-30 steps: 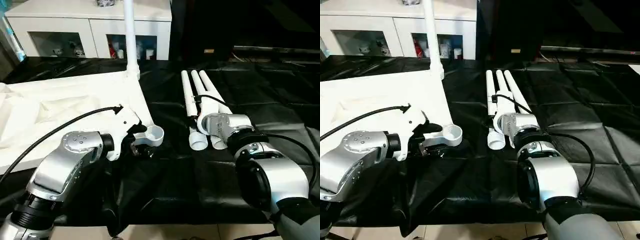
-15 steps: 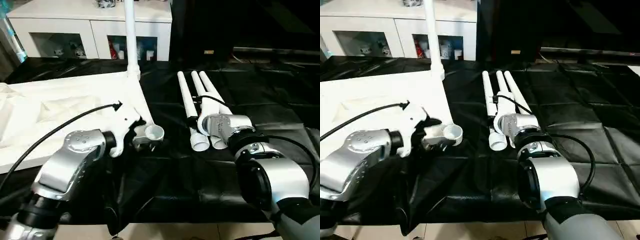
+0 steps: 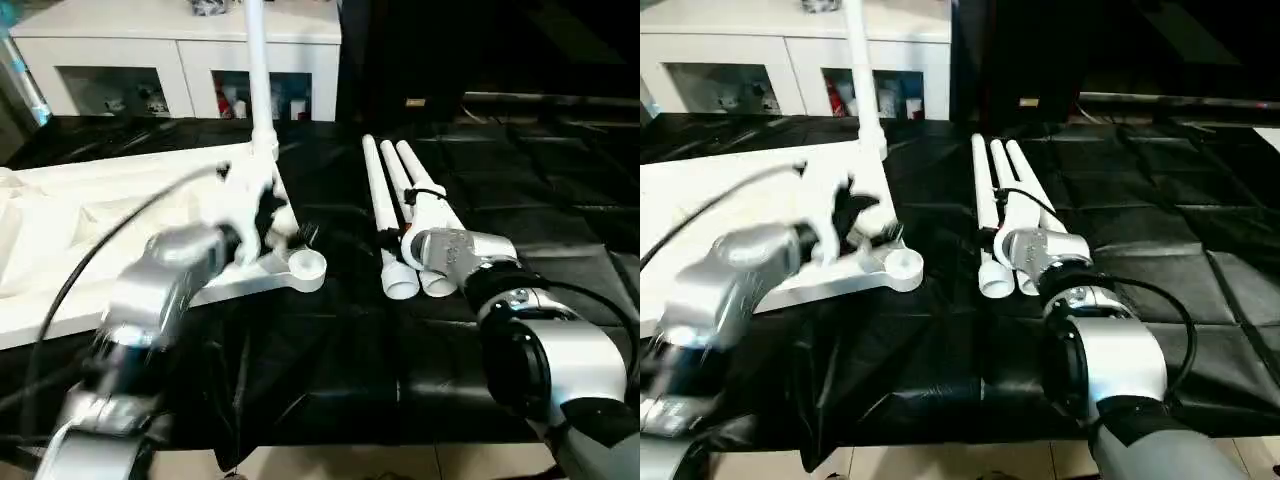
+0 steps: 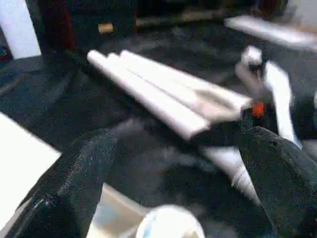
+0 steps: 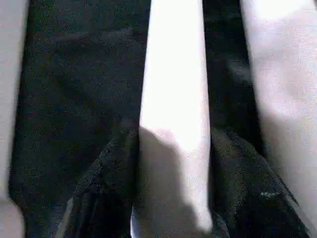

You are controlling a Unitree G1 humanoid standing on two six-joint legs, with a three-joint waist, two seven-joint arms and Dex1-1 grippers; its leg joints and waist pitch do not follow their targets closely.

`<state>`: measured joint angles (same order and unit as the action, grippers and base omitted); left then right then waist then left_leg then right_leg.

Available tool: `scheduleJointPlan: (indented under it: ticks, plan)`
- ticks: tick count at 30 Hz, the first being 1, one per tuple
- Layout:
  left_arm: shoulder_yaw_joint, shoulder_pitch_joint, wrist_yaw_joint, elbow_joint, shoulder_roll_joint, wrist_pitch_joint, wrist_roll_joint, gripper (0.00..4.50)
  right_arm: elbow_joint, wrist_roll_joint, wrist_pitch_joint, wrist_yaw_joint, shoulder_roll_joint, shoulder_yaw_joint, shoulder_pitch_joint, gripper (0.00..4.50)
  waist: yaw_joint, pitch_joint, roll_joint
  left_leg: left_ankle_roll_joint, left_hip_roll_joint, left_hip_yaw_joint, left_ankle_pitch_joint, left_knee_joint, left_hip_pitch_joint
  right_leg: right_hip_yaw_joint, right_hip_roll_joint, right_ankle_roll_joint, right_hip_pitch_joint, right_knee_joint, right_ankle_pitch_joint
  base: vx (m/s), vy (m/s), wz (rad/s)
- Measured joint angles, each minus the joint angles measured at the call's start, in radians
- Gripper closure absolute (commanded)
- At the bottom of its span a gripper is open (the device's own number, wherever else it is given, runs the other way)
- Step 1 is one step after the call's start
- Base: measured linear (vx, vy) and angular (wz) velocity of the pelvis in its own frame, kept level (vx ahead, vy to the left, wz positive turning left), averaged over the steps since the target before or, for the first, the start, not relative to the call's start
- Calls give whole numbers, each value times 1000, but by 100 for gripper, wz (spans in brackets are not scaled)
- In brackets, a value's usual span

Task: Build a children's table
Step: Pick table leg

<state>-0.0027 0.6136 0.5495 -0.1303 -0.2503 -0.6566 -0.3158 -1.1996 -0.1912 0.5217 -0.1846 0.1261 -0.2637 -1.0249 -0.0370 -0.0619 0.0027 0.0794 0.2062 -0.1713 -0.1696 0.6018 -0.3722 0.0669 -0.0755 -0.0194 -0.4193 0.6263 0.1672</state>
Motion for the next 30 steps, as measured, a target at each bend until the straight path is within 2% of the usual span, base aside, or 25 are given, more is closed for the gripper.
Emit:
scheduleJointPlan:
  ticks: [4, 7, 13, 15, 18, 23, 30]
  plan:
    - [40, 34, -14, -74, 38, 0, -36, 0, 58, -22, 14, -69, 10, -4, 18, 264, -2, -2, 10, 0, 0, 0, 0, 0, -1, 0, 0, 0, 0, -1, 0, 0, 0, 0]
    - [70, 67, -24, -118, 82, -23, -67, 0, 159, -68, 16, -172, 13, -6, 50, 264, -10, -5, 14, 0, 0, 0, 0, 0, -1, 1, 0, 0, 0, -1, 0, 0, 0, 0]
    - [134, 143, -56, -187, 145, -77, -143, 0, 448, -204, 14, -418, 8, -13, 188, 265, -29, -5, 16, -1, 0, 0, 0, 0, -2, 2, 0, 0, 1, -3, 0, 0, 0, 0]
    - [183, 177, -85, -241, 177, -85, -177, 0, 571, -264, 36, -519, 5, -10, 265, 265, -40, -5, 16, -1, 0, 0, 0, 0, -2, 2, 0, 0, 1, -4, 0, 0, 0, 0]
    - [242, 212, -107, -280, 207, -97, -238, 0, 668, -316, 75, -595, 3, 3, 326, 265, -51, -5, 16, -1, 0, 0, 0, 0, -2, 2, -1, -1, 1, -4, -1, 0, 0, 0]
    - [311, 246, -106, -288, 245, -134, -338, 0, 808, -362, 109, -680, 3, 65, 404, 265, -54, -5, 17, -1, 0, 1, 0, 0, -1, 2, 0, -1, 2, -5, -1, 0, 0, 0]
    - [309, 251, -95, -279, 260, -153, -359, 0, 882, -363, 132, -711, 6, 108, 443, 265, -53, -5, 17, -1, 0, 1, 0, -1, -3, 3, 0, 0, 2, -11, -3, 0, 0, 0]
